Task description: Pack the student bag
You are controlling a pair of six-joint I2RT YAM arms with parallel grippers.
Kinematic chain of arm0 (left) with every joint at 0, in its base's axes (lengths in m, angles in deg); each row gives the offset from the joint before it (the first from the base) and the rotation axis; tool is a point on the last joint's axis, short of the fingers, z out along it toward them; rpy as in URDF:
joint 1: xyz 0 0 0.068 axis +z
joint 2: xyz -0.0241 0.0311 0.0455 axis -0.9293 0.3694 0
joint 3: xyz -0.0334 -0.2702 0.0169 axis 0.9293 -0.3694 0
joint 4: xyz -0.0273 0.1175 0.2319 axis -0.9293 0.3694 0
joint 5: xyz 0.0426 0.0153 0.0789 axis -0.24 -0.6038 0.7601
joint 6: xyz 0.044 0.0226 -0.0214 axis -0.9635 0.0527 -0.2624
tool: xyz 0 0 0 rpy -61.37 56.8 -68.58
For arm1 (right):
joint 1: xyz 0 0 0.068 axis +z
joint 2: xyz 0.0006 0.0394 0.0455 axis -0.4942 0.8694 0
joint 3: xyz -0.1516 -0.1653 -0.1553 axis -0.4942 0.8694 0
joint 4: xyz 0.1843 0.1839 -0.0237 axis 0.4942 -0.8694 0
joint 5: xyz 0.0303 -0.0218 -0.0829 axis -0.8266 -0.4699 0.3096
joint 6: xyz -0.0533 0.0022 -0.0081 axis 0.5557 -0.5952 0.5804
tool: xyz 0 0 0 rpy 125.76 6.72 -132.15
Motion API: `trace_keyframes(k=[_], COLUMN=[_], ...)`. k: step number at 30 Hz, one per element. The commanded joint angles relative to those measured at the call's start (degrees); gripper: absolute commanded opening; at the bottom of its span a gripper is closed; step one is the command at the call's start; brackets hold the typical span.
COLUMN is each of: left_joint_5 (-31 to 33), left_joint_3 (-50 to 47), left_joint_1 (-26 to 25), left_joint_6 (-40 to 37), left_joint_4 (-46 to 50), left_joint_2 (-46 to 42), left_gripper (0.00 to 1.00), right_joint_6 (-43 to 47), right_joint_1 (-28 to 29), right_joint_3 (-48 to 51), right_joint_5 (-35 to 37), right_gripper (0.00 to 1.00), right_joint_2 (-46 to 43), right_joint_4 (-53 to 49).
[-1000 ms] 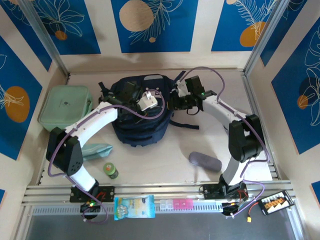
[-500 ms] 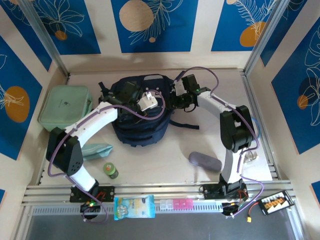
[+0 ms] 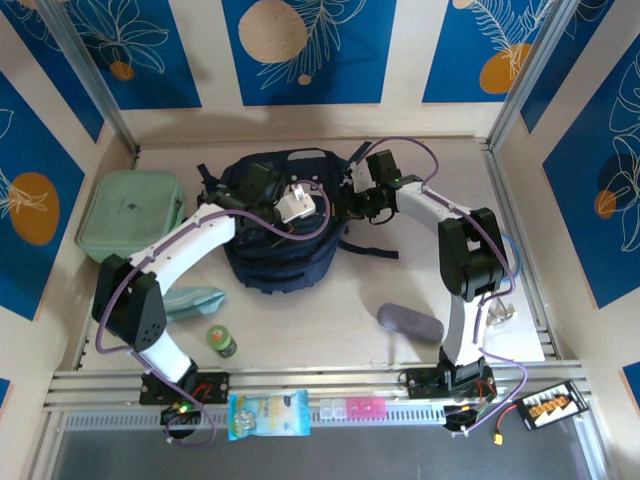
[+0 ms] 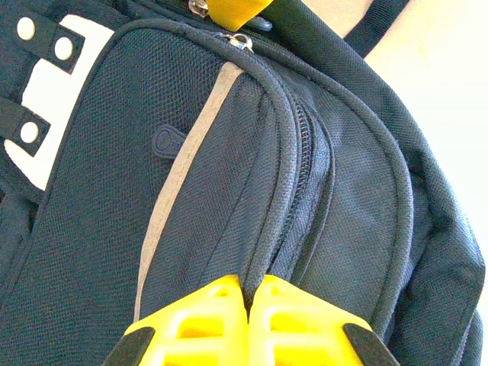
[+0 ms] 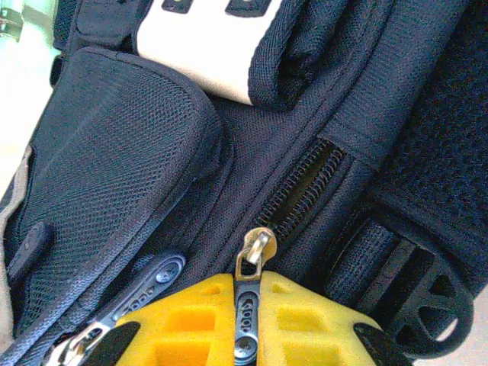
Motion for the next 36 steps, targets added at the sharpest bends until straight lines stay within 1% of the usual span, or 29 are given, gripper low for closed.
trace_keyframes(k=[1, 7, 11, 14, 19, 22, 26, 31, 34, 36], left_joint_5=[-0.6, -0.9, 0.0, -0.4, -2.7, -2.9, -4.3, -5.1, -4.8, -4.1], left_joint_3=[0.7, 0.2, 0.8, 1.6, 2.4, 2.7, 2.1, 0.6, 0.7, 1.0], left_joint_1=[0.0, -0.1, -0.1, 0.0, -0.1, -0.1, -0.1, 0.0, -0.1, -0.1], left_joint_6=[-0.1, 1.1, 3.2, 5.3, 7.7, 7.6, 6.4, 6.6, 6.2, 5.8], left_joint_4=[-0.4, -1.6, -2.2, -3.0, -5.1, -5.2, -5.6, -6.8, -5.7, -4.7], left_joint_2=[0.2, 0.5, 2.1, 3.4, 5.3, 5.7, 4.6, 3.1, 3.2, 3.4], left_gripper=[0.0, 0.0, 0.0, 0.0, 0.0, 0.0, 0.0, 0.0, 0.0, 0.0], right_joint_6=[-0.2, -0.5, -2.5, -5.1, -8.3, -7.7, -4.5, -2.2, -1.7, -1.1], right_joint_1=[-0.8, 0.0, 1.2, 2.0, 5.0, 6.5, 7.4, 8.2, 8.8, 9.4], right_joint_3=[0.8, 2.7, 6.3, 8.0, 15.0, 17.4, 15.4, 13.3, 12.3, 11.6], right_joint_5=[-4.8, -7.3, -6.6, -5.2, -7.0, -3.4, 5.3, 7.5, 8.3, 9.5], right_gripper=[0.12, 0.12, 0.12, 0.12, 0.12, 0.12, 0.13, 0.19, 0.25, 0.26], right_joint_2=[0.2, -1.7, -5.3, -7.8, -13.5, -15.0, -13.5, -11.4, -10.6, -10.1], right_joint_4=[-1.1, -1.2, -1.1, -3.1, 0.8, 1.2, -2.2, -1.9, -1.9, -2.4])
